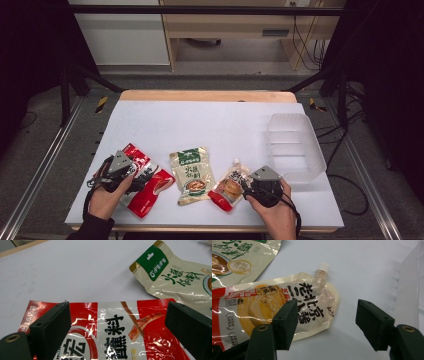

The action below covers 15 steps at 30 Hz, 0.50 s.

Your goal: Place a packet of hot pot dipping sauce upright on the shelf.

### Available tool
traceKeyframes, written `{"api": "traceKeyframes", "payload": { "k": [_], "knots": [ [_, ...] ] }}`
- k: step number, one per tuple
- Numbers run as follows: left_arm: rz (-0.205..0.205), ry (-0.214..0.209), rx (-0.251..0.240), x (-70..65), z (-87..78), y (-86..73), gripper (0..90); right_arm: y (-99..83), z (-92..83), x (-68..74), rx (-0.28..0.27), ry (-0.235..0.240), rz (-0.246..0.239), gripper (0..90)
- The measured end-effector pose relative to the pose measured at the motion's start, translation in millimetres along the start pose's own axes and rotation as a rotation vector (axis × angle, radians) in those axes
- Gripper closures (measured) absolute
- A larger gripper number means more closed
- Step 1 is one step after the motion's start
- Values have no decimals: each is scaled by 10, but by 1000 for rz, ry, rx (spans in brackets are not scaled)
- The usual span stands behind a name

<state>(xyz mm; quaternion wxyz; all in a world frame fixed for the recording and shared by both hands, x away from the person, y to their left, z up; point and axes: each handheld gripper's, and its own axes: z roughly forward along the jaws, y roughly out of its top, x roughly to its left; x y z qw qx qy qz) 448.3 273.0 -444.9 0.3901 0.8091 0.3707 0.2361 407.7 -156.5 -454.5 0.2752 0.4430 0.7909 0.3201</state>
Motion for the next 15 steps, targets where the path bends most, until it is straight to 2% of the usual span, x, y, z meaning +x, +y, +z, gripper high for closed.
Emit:
{"api": "traceKeyframes", "payload": {
  "k": [5, 9, 13, 15],
  "knots": [
    [-1, 0, 1, 6, -16, -7, 69, -37, -31, -36, 7, -8, 39, 390],
    [-1, 1, 3, 8, -13, -7, 71, -57, -43, -46, 10, -5, 51, 405],
    [6, 0, 8, -7, 1, -6, 75, -14, 17, -46, 14, 14, 73, 432],
    [10, 0, 11, -13, 2, -5, 77, 36, 87, -36, 19, 24, 68, 441]
  ]
}}
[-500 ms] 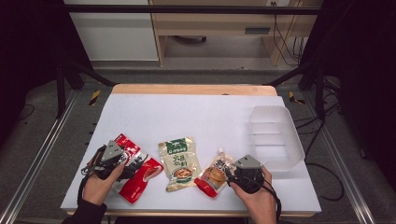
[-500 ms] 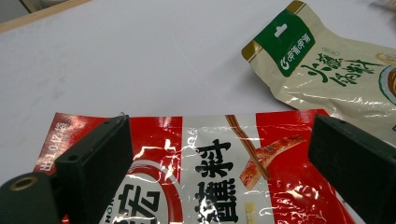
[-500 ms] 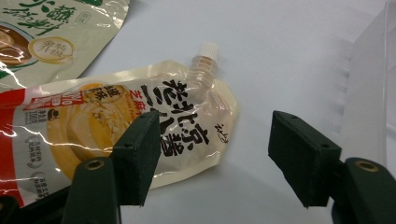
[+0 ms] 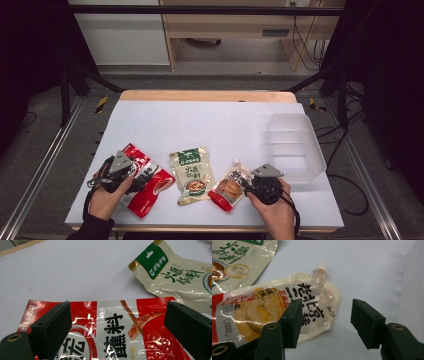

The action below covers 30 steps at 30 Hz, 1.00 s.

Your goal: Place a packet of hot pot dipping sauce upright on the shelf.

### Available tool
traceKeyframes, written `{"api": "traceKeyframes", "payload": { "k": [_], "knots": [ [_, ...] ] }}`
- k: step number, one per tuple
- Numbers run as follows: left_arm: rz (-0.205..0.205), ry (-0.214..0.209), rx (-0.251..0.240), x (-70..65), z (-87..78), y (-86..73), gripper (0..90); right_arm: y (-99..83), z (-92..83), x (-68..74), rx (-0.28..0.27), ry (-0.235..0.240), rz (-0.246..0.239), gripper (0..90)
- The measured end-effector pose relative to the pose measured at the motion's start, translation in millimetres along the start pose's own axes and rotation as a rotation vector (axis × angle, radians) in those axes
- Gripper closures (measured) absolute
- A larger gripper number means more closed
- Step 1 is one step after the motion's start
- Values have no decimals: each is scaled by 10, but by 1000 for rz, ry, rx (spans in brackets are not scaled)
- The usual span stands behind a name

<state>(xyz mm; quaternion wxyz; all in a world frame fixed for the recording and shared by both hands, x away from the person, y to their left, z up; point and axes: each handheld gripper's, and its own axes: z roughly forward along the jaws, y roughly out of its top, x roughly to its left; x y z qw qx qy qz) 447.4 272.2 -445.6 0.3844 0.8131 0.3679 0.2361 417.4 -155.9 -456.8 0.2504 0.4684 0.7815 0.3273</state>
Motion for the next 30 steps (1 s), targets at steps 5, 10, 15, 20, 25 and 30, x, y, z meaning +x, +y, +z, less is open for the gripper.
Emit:
{"api": "traceKeyframes", "payload": {
  "k": [5, 10, 15, 20, 25, 30],
  "knots": [
    [6, -3, 1, -1, 5, 4, 80, 95, 218, -15, 51, 33, 11, 459],
    [15, -6, -1, -14, 4, 10, 81, 104, 277, -29, 73, 21, 28, 465],
    [23, -15, -3, -32, 3, 19, 85, 54, 307, -46, 97, 18, 52, 467],
    [28, -19, -1, -42, 7, 21, 85, 32, 324, -64, 104, 30, 75, 471],
    [30, -22, 1, -44, 12, 24, 88, 9, 303, -57, 102, 57, 101, 534],
    [31, -22, -1, -50, 12, 26, 88, 13, 280, -40, 112, 66, 84, 727]
  ]
}}
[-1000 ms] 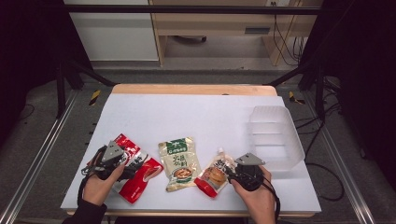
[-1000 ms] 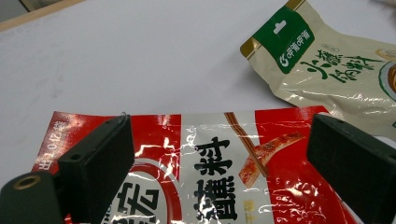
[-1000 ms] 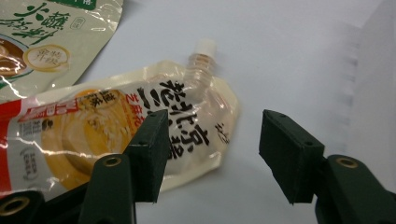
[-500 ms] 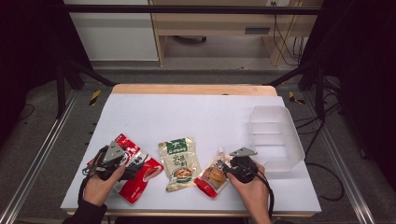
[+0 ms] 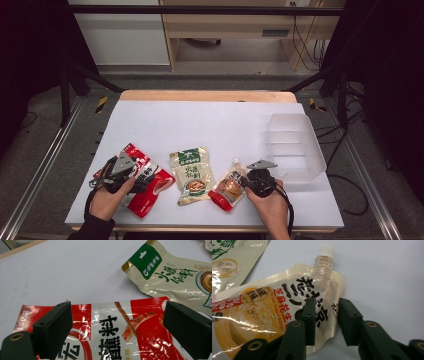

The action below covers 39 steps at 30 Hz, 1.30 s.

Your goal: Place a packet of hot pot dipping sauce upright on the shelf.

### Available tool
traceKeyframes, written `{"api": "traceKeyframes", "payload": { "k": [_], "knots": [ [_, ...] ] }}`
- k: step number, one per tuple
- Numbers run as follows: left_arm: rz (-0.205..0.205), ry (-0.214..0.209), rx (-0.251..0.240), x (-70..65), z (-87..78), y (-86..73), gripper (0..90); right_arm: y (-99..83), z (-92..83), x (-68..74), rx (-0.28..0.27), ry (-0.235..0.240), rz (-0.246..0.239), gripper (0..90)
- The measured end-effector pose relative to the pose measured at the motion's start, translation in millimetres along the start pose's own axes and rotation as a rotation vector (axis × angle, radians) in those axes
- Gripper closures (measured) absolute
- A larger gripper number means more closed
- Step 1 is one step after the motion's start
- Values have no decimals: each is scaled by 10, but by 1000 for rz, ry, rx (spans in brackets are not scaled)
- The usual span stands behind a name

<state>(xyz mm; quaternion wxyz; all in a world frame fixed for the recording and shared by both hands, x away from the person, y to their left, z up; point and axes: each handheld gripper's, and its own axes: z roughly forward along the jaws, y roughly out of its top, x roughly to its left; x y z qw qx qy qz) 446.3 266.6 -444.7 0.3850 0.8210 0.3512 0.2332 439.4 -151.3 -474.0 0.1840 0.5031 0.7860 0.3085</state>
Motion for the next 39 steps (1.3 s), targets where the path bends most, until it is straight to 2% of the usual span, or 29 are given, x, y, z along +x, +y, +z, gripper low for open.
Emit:
{"api": "traceKeyframes", "payload": {
  "k": [3, 4, 6, 8, 9, 10, 13, 14, 15, 16, 18, 25, 27, 31, 36, 39],
  "knots": [
    [4, -6, 0, -7, -2, 9, 90, 12, -16, 2, -5, 3, -12, 827],
    [5, -9, -4, -11, -5, 13, 93, 37, -58, -5, -29, 16, -11, 859],
    [9, -18, -6, -18, -15, 26, 96, 53, -81, -6, -39, 18, -16, 864],
    [34, -33, -4, -36, -27, 71, 97, 144, -220, -5, -87, 18, -61, 877],
    [34, -33, -4, -36, -27, 71, 97, 144, -220, -5, -87, 18, -61, 877],
    [47, -33, -7, -53, -37, 106, 100, 219, -306, -9, -112, 42, -74, 882],
    [79, -69, -19, -105, -68, 254, 102, 338, -397, -14, -138, 75, -123, 887],
    [79, -69, -19, -105, -68, 254, 103, 338, -397, -14, -138, 75, -123, 887],
    [110, -91, -14, -146, -73, 352, 107, 448, -466, -12, -151, 106, -146, 889],
    [110, -91, -14, -146, -73, 352, 117, 448, -466, -12, -151, 106, -146, 889],
    [124, -112, -16, -183, -63, 427, 127, 560, -529, -2, -161, 137, -178, 892],
    [195, -186, -3, -363, -27, 751, 187, 849, -736, 97, -196, 208, -274, 895],
    [207, -218, -1, -398, -2, 854, 212, 913, -764, 122, -204, 222, -298, 896],
    [270, -259, 17, -441, 61, 1073, 235, 1032, -787, 149, -221, 251, -344, 896],
    [301, -304, 0, -464, 150, 1320, 277, 1127, -775, 185, -226, 297, -385, 896],
    [305, -365, -19, -483, 200, 1425, 324, 1152, -768, 238, -230, 329, -397, 896]
  ]
}}
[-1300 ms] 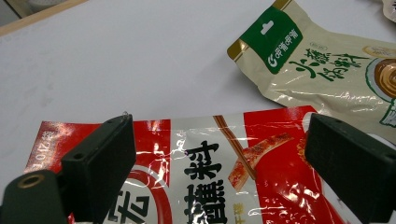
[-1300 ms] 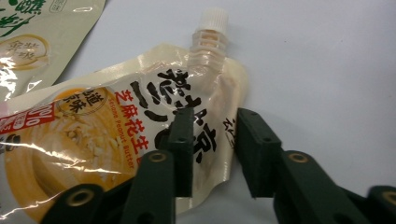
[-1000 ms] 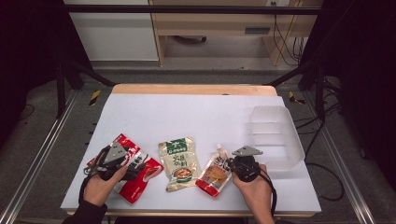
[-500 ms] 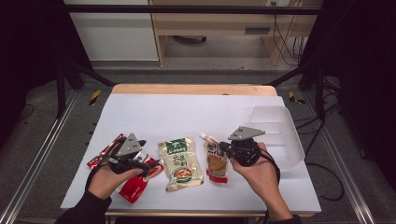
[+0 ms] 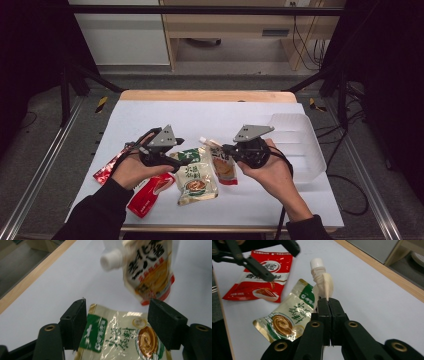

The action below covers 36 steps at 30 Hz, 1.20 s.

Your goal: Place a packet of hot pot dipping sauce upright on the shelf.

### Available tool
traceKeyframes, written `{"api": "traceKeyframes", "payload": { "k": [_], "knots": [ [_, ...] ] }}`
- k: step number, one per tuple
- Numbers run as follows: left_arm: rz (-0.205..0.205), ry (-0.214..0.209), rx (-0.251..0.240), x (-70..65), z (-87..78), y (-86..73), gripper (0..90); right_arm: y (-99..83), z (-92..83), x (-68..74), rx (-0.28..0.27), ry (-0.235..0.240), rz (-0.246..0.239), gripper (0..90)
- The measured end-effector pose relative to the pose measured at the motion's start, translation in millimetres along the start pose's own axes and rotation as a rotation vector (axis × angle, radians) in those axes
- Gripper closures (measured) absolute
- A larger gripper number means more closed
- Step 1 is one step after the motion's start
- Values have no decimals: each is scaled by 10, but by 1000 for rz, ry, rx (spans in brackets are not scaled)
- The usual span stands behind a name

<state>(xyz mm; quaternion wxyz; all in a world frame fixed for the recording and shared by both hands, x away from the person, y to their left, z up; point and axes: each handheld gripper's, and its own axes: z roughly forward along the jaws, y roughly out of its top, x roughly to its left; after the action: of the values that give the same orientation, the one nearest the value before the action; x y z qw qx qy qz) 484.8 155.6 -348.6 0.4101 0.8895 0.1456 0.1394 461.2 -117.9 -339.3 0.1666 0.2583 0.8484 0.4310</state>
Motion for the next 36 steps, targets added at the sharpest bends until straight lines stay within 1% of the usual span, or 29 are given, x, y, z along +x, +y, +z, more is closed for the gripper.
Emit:
{"api": "traceKeyframes", "payload": {
  "k": [1, 2, 3, 4, 6, 7, 8, 10, 11, 12, 14, 17, 18, 22, 23, 24, 25, 27, 30, 34, 36],
  "knots": [
    [9, -5, 1, 0, 18, 30, 330, 11, 9, 15, -2, 9, -5, 896],
    [24, 7, 5, 4, 31, 60, 339, 23, 16, 32, -4, 17, -10, 896],
    [26, 6, 2, 11, 43, 83, 351, 35, 23, 48, -7, 26, -17, 896],
    [16, -7, -9, 18, 55, 101, 358, 46, 28, 64, -11, 35, -26, 896],
    [13, -18, -20, 41, 69, 128, 380, 64, 33, 90, -21, 50, -39, 896],
    [18, -34, -17, 48, 78, 141, 396, 72, 34, 98, -25, 54, -42, 895],
    [32, -37, -10, 56, 77, 149, 406, 79, 36, 104, -30, 60, -42, 896],
    [33, -57, -23, 59, 86, 159, 440, 87, 39, 108, -32, 67, -44, 896],
    [40, -61, -19, 68, 85, 166, 449, 90, 40, 109, -33, 71, -40, 896],
    [36, -63, -30, 76, 85, 170, 464, 92, 44, 109, -35, 75, -40, 895],
    [30, -73, -35, 94, 86, 176, 516, 97, 52, 113, -39, 84, -39, 896],
    [43, -74, -17, 113, 91, 180, 587, 103, 55, 118, -44, 89, -41, 895],
    [28, -81, -22, 117, 94, 179, 608, 102, 54, 116, -40, 85, -43, 895],
    [27, -98, -7, 90, 85, 206, 667, 83, 46, 82, -39, 81, -31, 894],
    [29, -102, -1, 81, 79, 220, 694, 76, 42, 71, -41, 77, -32, 892],
    [26, -108, -6, 71, 75, 235, 710, 69, 33, 59, -40, 68, -32, 891],
    [27, -109, -5, 62, 72, 256, 714, 62, 24, 43, -40, 70, -28, 891],
    [38, -104, 6, 43, 77, 305, 718, 50, 3, 23, -47, 69, -25, 891],
    [55, -111, 35, 29, 84, 380, 724, 48, -29, 15, -31, 57, -35, 890],
    [81, -102, 46, -23, 63, 503, 728, 45, -75, -15, -19, 46, -44, 888],
    [83, -95, 49, -43, 66, 541, 729, 39, -98, -27, -20, 46, -40, 889]
  ]
}}
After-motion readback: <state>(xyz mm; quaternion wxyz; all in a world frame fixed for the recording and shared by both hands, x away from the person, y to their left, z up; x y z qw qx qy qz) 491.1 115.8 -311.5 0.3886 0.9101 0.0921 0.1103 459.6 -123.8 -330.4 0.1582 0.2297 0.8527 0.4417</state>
